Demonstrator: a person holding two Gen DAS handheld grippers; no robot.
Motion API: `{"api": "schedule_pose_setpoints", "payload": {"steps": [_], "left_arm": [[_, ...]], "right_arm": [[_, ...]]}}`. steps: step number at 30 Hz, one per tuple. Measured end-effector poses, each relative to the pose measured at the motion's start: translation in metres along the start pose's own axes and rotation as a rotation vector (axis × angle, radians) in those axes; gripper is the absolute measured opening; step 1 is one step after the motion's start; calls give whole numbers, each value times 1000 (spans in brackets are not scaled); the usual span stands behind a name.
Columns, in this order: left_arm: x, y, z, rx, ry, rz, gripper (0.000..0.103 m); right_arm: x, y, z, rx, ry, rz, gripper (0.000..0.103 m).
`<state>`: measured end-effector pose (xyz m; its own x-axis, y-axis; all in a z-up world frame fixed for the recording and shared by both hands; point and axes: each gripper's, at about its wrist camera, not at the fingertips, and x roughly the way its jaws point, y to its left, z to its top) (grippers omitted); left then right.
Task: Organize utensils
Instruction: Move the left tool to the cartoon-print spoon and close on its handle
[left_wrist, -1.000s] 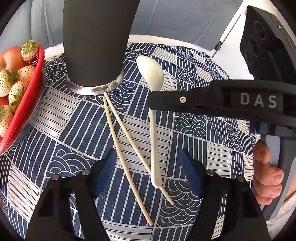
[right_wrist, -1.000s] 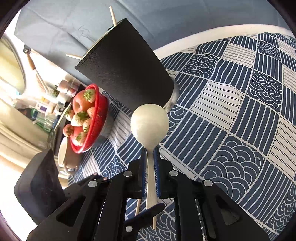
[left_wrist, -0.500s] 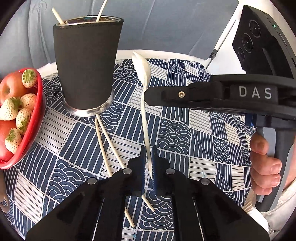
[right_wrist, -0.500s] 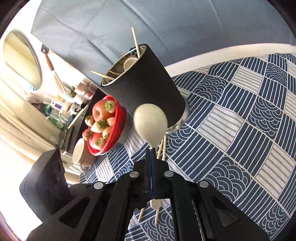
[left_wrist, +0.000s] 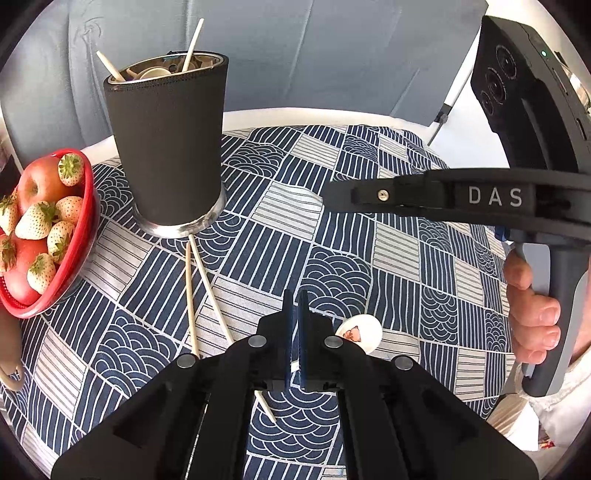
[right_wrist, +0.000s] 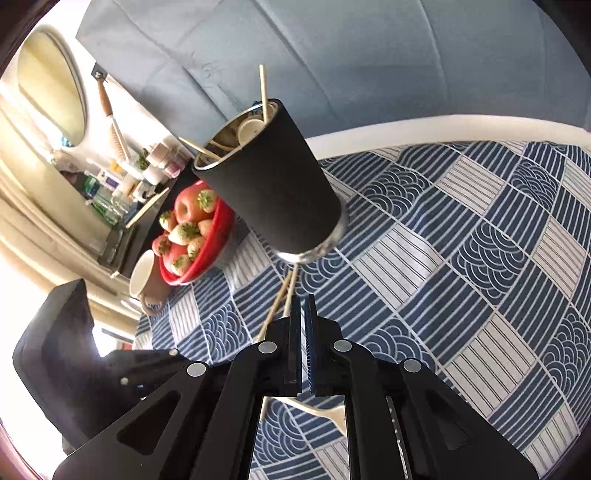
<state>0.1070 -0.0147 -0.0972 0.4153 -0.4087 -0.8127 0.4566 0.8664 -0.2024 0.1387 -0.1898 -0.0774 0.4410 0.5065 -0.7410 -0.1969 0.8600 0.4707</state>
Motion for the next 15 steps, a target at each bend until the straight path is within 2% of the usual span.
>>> {"api": "schedule_pose_setpoints", "payload": {"steps": [1,2,3,4,5,9,15], "left_arm": [[0,-1,-3,-2,5,8,17],[0,-1,-6,-3,10,11,39],[0,-1,-9,-2,7,29,48],[-1,0,-12,-2,4,48,53],[-1,3,-16,-12,6,57,55],[4,20,-30,-50,14,97,64],[19,38,-45,-44,57,109,70]], "right_arm": [[1,-6,-3,-2,19,-10,7],[2,-11,-7,-7,35,-29,11],[3,-16,-12,-13,51,-53,14],[4,-20,-16,-17,68,-62,25],[5,-24,-21,-24,77,-68,31],[5,-42,-45,-32,101,-97,42],[10,-54,-75,-12,127,-106,45]]}}
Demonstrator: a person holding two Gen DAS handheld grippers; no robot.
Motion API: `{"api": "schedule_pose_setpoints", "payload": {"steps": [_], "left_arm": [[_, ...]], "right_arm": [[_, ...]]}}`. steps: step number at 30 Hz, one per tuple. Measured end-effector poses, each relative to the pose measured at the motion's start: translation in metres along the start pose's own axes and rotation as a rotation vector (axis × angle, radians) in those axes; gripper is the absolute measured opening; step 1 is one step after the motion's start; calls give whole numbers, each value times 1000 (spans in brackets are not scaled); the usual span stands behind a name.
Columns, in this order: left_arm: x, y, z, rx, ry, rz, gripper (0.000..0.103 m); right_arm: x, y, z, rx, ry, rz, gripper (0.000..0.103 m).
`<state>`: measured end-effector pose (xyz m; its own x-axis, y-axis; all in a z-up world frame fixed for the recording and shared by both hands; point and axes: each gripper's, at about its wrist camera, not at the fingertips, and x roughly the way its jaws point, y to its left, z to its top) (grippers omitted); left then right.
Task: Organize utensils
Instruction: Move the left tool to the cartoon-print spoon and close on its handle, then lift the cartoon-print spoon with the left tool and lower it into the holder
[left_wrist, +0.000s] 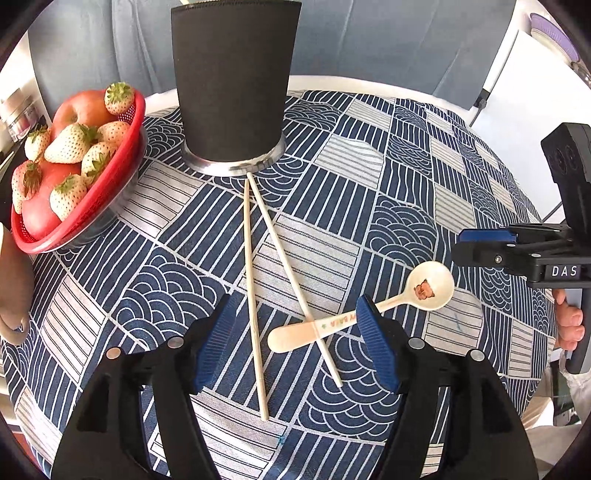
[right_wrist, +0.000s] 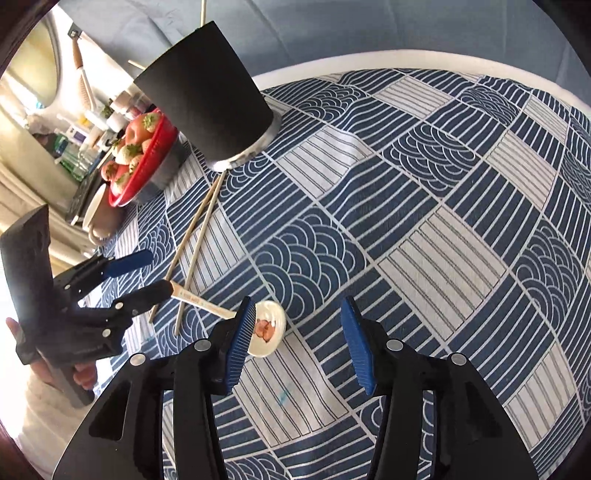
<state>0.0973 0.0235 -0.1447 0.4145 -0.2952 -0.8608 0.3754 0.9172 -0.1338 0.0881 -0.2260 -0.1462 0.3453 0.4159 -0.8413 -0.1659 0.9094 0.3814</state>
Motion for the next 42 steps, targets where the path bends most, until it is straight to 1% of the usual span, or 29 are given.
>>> {"api": "schedule_pose_setpoints", "payload": {"steps": [2,4,6,7,8,10,12,15,17,18,19,20,21,22,23,25,26,29,32,39,42], "left_arm": [[3,3,-1,12,6,-3,74],[7,4,-2,20,13,-8,74],[11,5,-2,27,21,-15,75],[12,4,-2,33,25,-18,75],[13,4,-2,40,28,-19,76],[15,1,-2,56,36,-27,76],[14,-4,-2,77,36,-40,76],[12,-14,-2,113,36,-73,76],[12,-22,-1,142,33,-87,76],[13,-25,0,154,37,-93,73],[15,-29,0,166,44,-96,66],[17,-32,1,176,49,-94,62],[18,-35,2,188,54,-89,60],[18,-37,3,196,57,-89,54],[18,-39,4,201,58,-97,45],[18,-43,6,211,63,-95,34],[17,-45,7,218,61,-93,32],[11,-54,11,228,45,-97,27],[4,-63,17,215,23,-93,23],[-25,-79,39,174,-59,-57,21],[-40,-83,52,172,-80,-56,19]], "right_arm": [[3,0,-7,14,4,18,45],[6,3,-13,14,0,17,44],[12,7,-17,12,20,25,23],[17,10,-18,10,44,25,7],[20,12,-20,5,56,18,5],[21,17,-22,-9,43,6,4],[19,18,-22,0,30,15,3],[11,18,-16,0,6,7,3],[5,18,-12,-3,-8,17,4],[2,19,-9,-12,-15,19,4],[-1,20,-7,-28,-21,17,4],[-4,22,-4,-41,-24,16,4],[-7,23,-2,-53,-28,18,4],[-10,24,0,-66,-31,23,4],[-13,25,1,-78,-34,25,4],[-20,28,6,-116,-41,19,4],[-23,29,8,-135,-43,17,4],[-33,31,15,-179,-60,10,5],[-47,30,24,-203,-92,13,5],[-86,31,45,-227,-186,48,5],[-104,39,56,-261,-226,41,5]]}}
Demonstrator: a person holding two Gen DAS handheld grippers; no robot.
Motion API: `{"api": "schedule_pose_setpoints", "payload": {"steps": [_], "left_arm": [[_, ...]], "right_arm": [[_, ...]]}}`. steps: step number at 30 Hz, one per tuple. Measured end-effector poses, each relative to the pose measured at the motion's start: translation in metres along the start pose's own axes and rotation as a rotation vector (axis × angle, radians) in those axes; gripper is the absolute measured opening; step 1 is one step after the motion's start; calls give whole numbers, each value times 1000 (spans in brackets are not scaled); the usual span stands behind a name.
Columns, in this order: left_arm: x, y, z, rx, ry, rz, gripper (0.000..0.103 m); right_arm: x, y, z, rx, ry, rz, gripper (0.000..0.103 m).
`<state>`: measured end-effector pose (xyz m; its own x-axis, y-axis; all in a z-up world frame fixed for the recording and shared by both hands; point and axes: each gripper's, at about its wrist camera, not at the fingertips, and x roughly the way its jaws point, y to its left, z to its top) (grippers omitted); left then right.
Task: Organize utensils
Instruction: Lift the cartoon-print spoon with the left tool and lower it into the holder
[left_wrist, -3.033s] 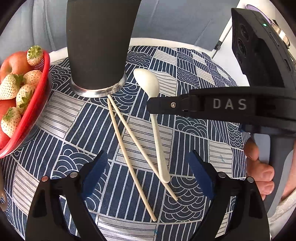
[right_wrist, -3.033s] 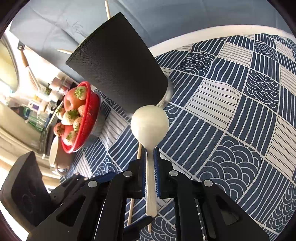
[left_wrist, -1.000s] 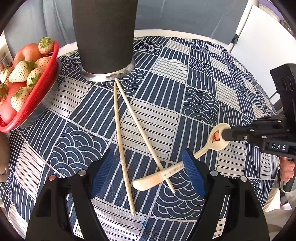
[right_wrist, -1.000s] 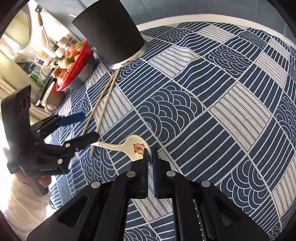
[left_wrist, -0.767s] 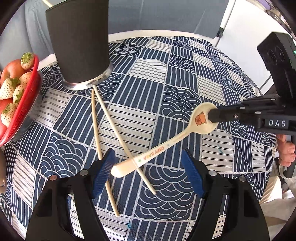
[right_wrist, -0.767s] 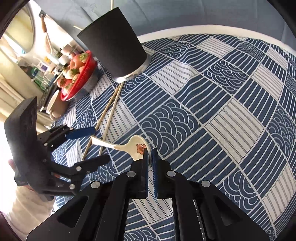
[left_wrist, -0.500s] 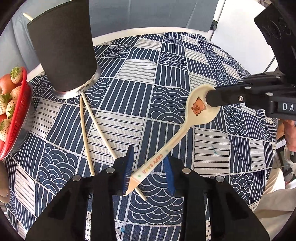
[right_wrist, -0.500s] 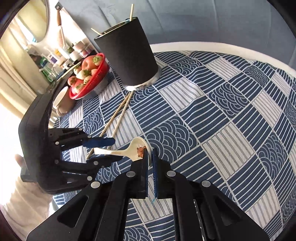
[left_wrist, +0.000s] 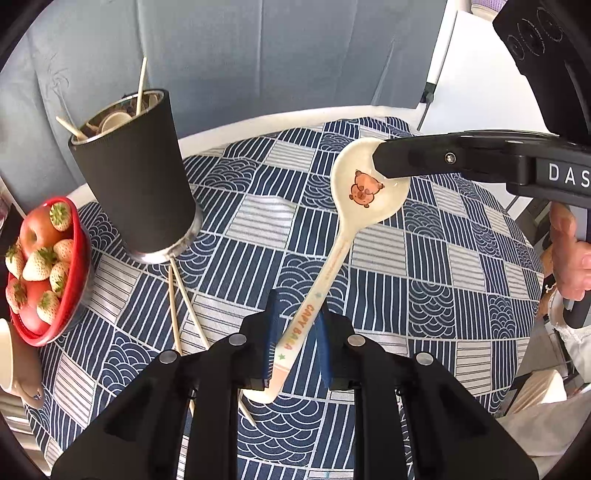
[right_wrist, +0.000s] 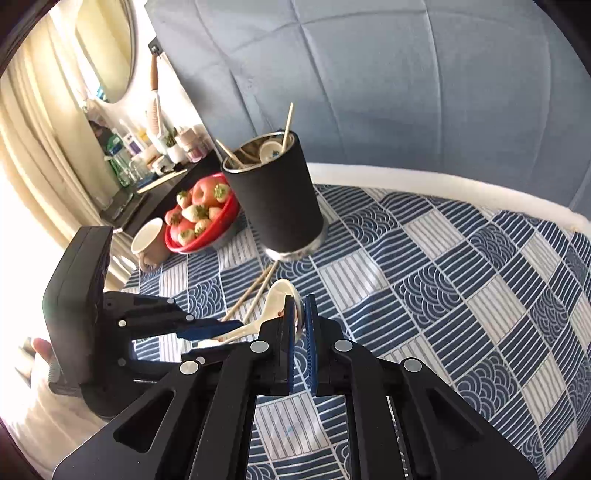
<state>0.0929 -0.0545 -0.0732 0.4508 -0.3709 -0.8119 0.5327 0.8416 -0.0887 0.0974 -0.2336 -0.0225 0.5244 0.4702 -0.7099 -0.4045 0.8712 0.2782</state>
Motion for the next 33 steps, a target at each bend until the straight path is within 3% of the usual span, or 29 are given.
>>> {"api": "schedule_pose_setpoints", "payload": {"steps": [18,27,33], "left_arm": [[-63,39,108,-14,-199,-48,17],[-62,86,146,-20,-241,-43,15],[-39,121,153,-63,-244,-62,15]], "right_arm": [[-60,22,129,-148,-225,-26,6],[-38,38,192,-236,-265,-37,7],[-4,49,213,-303,-251,-43,7]]}}
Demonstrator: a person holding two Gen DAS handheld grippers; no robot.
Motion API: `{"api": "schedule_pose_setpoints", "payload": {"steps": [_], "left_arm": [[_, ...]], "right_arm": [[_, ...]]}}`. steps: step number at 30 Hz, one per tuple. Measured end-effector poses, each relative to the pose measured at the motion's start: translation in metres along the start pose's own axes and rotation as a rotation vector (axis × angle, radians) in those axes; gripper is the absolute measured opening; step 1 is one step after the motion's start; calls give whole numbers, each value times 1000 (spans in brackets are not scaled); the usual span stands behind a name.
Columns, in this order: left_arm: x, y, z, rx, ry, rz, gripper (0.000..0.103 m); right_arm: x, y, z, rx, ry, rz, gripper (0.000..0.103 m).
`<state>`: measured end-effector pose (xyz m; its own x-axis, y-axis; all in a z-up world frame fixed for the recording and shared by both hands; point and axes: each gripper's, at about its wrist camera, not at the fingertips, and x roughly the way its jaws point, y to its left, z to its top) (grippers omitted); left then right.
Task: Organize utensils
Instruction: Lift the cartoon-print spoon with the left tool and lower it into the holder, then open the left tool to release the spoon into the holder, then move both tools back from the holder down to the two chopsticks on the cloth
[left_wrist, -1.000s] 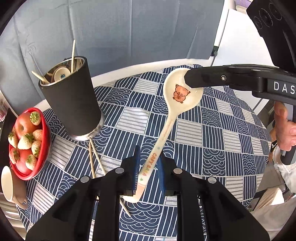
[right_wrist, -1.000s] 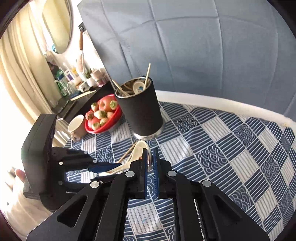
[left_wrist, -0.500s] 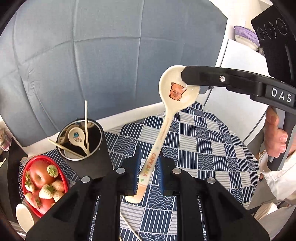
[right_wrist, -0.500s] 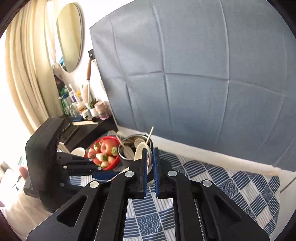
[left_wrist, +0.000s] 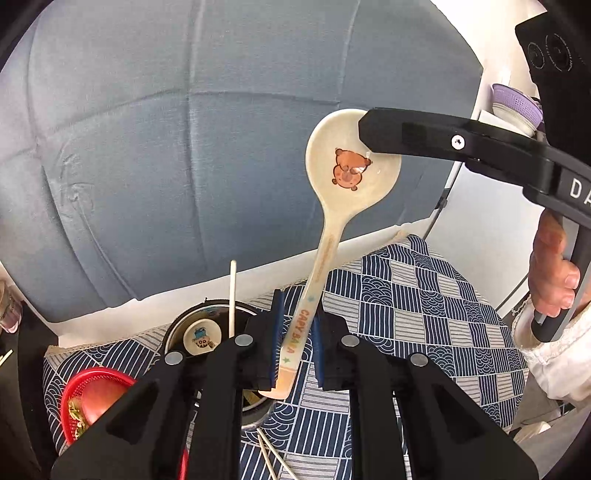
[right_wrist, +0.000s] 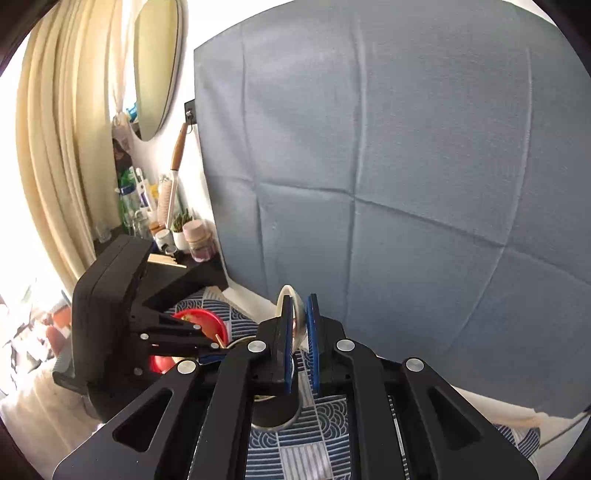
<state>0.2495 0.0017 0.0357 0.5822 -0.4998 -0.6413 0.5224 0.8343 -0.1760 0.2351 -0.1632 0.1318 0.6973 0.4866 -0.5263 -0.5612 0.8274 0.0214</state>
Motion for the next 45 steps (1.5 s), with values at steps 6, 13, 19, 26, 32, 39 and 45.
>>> {"api": "schedule_pose_setpoints", "payload": {"steps": [6,13,19,26,32,39,45], "left_arm": [[28,20,-8,-23,31,-12,14],[48,29,-11,-40,55,-12,31],[30,34,-18,-73,12,39,70],[11,29,-30,-94,22,121,86],[-13,21,-49,-133,10,153,91],[-37,1,-76,-152,23,188,95],[-53,-16,-102,-148,48,201,96]], "right_arm": [[32,6,-6,-31,23,19,8],[53,5,-18,-30,35,27,12],[38,-8,-19,8,-36,-61,75],[26,-15,-22,48,-33,-133,87],[12,-3,-40,53,-4,-120,89],[-11,22,-64,37,27,-116,91],[-36,42,-83,62,21,-76,92]]}}
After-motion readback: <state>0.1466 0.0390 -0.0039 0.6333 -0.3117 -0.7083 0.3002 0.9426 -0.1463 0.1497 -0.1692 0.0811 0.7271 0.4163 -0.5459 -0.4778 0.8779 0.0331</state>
